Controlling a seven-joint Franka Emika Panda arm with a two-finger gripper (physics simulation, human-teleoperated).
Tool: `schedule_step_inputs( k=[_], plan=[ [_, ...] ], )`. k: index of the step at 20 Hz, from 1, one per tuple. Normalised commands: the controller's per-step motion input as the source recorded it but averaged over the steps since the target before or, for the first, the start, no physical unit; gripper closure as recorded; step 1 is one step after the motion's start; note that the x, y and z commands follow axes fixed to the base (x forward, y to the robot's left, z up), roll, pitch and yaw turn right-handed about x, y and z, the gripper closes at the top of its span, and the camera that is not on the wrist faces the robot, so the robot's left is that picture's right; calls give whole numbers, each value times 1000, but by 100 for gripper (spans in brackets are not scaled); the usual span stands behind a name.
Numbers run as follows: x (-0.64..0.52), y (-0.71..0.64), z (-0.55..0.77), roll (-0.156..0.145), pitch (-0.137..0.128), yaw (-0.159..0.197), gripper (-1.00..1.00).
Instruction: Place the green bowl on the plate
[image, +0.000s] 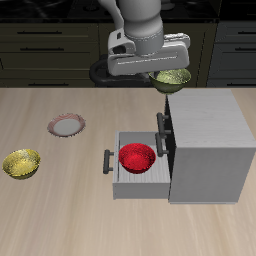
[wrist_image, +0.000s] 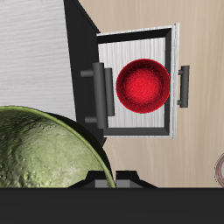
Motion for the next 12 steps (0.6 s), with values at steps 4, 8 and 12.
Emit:
schedule_step_inputs(
  k=[4,8,12],
  plan=[
    [-138,-227,-43,-22,-5,5,100],
    [-123,-293,-76,-18,0,-4,100],
    [-118,-285,-81,-16,2,1,100]
  ],
)
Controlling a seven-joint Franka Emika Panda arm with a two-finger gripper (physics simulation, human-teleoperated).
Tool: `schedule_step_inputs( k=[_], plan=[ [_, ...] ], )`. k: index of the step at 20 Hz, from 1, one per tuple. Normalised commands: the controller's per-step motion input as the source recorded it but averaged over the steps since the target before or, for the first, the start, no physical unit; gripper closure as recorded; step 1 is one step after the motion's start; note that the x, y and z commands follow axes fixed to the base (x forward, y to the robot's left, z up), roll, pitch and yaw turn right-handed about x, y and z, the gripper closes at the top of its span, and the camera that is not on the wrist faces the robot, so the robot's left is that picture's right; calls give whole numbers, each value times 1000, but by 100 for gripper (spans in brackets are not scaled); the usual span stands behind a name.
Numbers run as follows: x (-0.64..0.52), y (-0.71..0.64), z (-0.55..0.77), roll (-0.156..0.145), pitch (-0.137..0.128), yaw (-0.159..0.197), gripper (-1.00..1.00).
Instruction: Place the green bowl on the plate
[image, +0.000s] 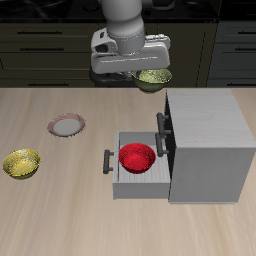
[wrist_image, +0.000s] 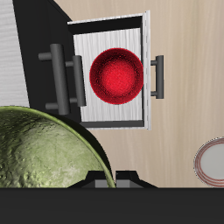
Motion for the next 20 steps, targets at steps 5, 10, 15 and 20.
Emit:
schedule_step_inputs(
  k=[5,10,15,20],
  plan=[
    [-159,-380,-106,-26,7,11,100],
    [-115,-266,-109,-34,4,14,100],
    [-127,-249,-76,-49,-4,21,100],
    [-194,-269,-74,-69,-20,84,100]
  ],
)
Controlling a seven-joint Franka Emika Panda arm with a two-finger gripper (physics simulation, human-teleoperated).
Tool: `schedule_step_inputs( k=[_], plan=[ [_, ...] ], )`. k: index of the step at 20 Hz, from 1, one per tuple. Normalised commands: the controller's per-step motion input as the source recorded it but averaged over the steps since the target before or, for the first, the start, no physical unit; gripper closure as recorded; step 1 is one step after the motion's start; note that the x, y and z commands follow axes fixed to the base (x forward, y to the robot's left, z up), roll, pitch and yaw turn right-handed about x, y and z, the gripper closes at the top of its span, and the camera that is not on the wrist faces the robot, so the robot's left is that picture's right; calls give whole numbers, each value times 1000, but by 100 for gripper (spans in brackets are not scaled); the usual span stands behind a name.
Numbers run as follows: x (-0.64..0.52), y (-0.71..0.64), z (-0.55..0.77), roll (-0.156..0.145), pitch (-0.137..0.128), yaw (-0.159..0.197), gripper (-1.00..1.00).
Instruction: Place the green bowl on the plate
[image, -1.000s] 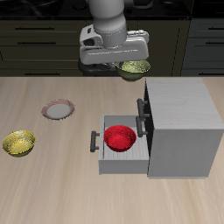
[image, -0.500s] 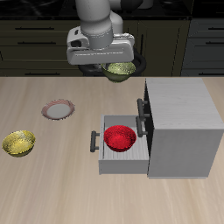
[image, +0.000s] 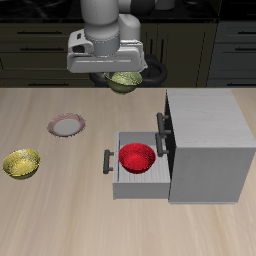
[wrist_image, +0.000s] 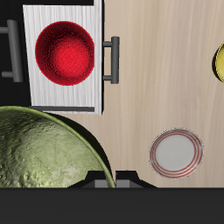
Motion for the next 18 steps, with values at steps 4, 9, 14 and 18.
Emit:
schedule_step_inputs(
  k=[4,9,14,18],
  plan=[
    [-192,-163,-9,-80,-54,105,100],
    [-215,-352,13,-76,-17,13,100],
    [-181,-246,-69,-38,1,2,100],
    [-149,-274,-100,-53,7,-4,100]
  ],
)
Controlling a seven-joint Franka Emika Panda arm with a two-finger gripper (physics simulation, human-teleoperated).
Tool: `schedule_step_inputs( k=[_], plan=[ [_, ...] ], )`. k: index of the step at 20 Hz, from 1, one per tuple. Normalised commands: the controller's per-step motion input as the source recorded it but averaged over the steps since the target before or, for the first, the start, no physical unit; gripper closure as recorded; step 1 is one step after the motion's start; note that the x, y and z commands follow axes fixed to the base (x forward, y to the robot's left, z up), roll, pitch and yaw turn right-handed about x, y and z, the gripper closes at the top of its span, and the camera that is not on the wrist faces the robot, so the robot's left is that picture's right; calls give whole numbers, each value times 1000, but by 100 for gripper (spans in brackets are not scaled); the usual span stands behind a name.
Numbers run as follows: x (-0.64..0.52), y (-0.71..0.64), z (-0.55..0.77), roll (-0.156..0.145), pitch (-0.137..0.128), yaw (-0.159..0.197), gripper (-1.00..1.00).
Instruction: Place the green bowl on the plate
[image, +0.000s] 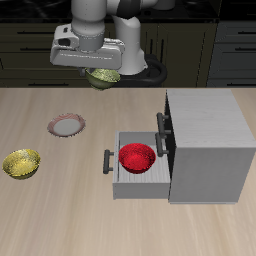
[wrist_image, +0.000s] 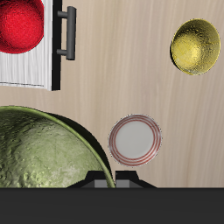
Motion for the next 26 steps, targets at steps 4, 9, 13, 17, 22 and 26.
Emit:
schedule_step_inputs(
  k=[4,9,13,17,22,26],
  plan=[
    [-142,-270,4,-42,-12,-15,100],
    [-119,-200,-85,-35,4,-5,100],
    [-39,-177,-108,-20,-8,13,100],
    [12,-51,-91,10,-20,-14,100],
    [77,-48,-278,5,27,16,100],
    [84,-29,-221,16,26,-31,100]
  ],
)
